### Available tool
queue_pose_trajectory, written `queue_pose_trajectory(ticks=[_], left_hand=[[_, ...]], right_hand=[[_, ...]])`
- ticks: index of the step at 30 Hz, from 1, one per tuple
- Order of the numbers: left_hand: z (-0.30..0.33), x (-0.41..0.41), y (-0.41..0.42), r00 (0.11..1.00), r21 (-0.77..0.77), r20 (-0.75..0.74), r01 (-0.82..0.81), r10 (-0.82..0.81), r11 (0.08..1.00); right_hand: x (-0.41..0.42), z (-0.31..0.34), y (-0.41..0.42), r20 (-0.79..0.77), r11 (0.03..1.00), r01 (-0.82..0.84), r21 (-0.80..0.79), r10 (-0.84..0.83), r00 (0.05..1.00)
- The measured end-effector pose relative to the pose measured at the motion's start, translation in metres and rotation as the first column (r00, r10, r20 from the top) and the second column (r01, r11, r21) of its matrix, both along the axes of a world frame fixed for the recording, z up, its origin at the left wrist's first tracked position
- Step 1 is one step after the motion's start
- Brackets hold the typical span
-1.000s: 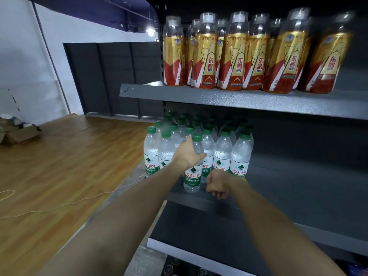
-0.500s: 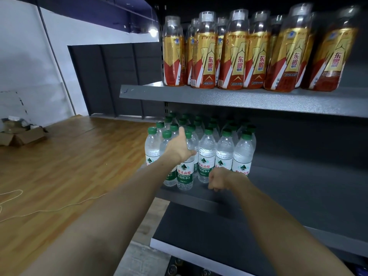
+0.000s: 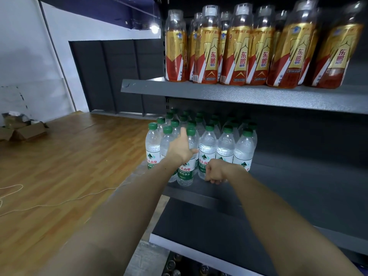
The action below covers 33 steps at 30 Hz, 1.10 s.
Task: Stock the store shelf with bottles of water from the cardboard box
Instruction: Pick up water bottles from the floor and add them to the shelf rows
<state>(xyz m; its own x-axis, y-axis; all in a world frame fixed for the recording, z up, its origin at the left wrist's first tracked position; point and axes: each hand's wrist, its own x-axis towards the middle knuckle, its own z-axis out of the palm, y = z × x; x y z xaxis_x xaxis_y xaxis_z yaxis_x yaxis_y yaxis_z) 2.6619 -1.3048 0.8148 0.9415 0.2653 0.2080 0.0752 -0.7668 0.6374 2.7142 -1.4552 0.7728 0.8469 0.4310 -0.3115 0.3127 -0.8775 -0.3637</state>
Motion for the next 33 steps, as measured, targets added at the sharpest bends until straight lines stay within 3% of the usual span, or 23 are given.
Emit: queue_pose_trajectory(ticks=[13, 17, 22, 33], left_hand=[[-0.016, -0.031, 0.018, 0.997, 0.150, 0.070, 0.012, -0.022, 0.989], [-0.038, -0.048, 0.031, 0.988, 0.251, -0.013, 0.155, -0.156, 0.955], [-0.078, -0.073, 0.042, 0.937, 0.249, -0.196, 0.332, -0.289, 0.910], [-0.173, -0.125, -0.026, 0.703, 0.373, -0.505, 0.701, -0.500, 0.608]], right_hand=[[-0.047, -0.016, 0.012, 0.066, 0.994, 0.107, -0.017, -0.106, 0.992], [-0.076, -0.027, 0.018, 0.098, 0.985, 0.166, -0.056, -0.160, 0.982], [-0.120, -0.053, 0.020, 0.043, 0.968, 0.232, -0.100, -0.229, 0.972], [-0.218, -0.140, -0.045, -0.101, 0.864, 0.486, -0.132, -0.500, 0.860]])
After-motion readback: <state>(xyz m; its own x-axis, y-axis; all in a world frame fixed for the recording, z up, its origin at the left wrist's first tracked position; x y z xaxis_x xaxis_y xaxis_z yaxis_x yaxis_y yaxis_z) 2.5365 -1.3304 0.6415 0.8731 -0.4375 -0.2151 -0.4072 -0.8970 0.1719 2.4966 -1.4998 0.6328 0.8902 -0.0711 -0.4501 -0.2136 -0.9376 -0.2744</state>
